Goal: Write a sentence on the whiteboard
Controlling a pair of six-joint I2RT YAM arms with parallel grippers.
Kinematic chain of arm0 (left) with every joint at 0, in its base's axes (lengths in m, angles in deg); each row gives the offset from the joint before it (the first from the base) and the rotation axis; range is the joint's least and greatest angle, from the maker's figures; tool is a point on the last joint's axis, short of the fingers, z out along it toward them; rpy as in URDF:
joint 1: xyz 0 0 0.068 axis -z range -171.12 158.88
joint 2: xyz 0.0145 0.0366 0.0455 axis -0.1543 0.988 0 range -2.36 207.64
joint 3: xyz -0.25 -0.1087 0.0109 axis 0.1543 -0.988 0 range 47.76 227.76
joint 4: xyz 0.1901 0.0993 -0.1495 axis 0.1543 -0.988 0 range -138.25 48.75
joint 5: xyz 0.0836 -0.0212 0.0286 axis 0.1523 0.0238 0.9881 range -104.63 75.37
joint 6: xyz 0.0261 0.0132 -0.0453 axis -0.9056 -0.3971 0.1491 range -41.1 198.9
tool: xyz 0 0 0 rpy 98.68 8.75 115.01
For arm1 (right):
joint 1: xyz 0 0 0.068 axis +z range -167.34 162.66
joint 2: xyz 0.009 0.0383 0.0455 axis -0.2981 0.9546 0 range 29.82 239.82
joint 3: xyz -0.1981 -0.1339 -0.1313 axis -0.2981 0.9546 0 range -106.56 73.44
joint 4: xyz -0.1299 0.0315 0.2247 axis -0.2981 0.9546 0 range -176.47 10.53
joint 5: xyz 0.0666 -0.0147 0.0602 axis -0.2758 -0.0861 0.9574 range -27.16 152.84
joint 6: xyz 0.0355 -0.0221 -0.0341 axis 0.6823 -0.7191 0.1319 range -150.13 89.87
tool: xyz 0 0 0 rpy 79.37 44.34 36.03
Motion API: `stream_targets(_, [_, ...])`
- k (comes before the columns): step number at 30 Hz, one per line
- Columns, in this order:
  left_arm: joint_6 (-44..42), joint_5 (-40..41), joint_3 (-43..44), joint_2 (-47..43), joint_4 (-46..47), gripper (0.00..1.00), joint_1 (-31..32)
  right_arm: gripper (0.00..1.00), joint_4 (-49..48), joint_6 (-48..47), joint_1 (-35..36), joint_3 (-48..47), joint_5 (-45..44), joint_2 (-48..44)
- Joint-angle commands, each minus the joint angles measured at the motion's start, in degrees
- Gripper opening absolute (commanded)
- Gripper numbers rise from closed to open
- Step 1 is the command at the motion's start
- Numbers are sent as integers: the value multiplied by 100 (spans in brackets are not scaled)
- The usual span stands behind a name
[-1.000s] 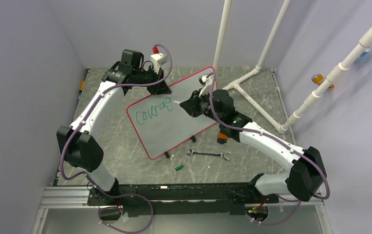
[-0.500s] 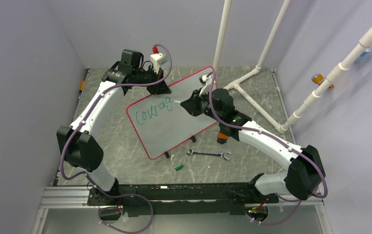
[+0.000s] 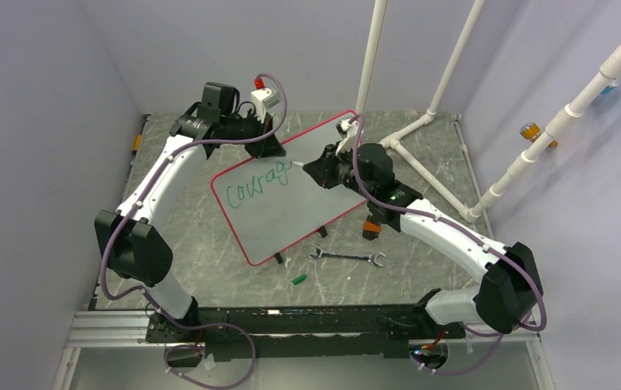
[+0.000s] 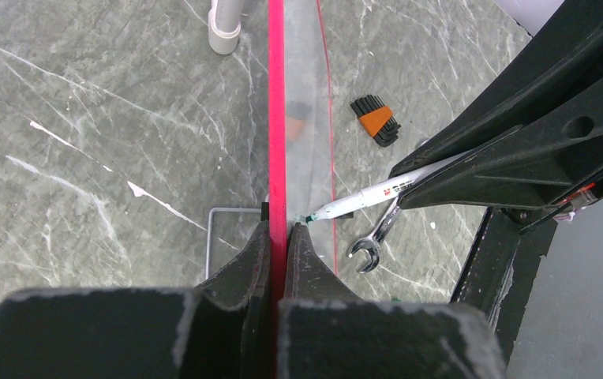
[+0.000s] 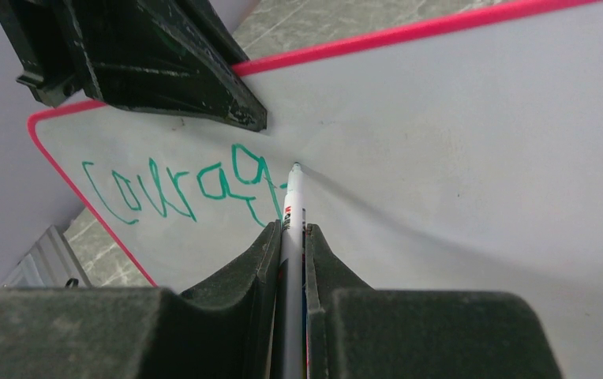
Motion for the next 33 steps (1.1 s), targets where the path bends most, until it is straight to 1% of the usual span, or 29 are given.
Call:
stream_targets(1, [-518, 199, 30, -213, 234, 0, 28, 0, -273, -114, -54, -337, -32, 52])
stream_targets(18, [-509, 209, 82, -192, 234, 0, 29, 0, -404, 98, -45, -53, 316, 210])
stream_targets(27, [-506, 225, 74, -195, 231, 0, 24, 0, -500, 223, -43, 415, 317, 122])
stream_targets(33, [-488, 240, 55, -214, 233, 0, 23, 0, -412, 164, -31, 570, 81, -56])
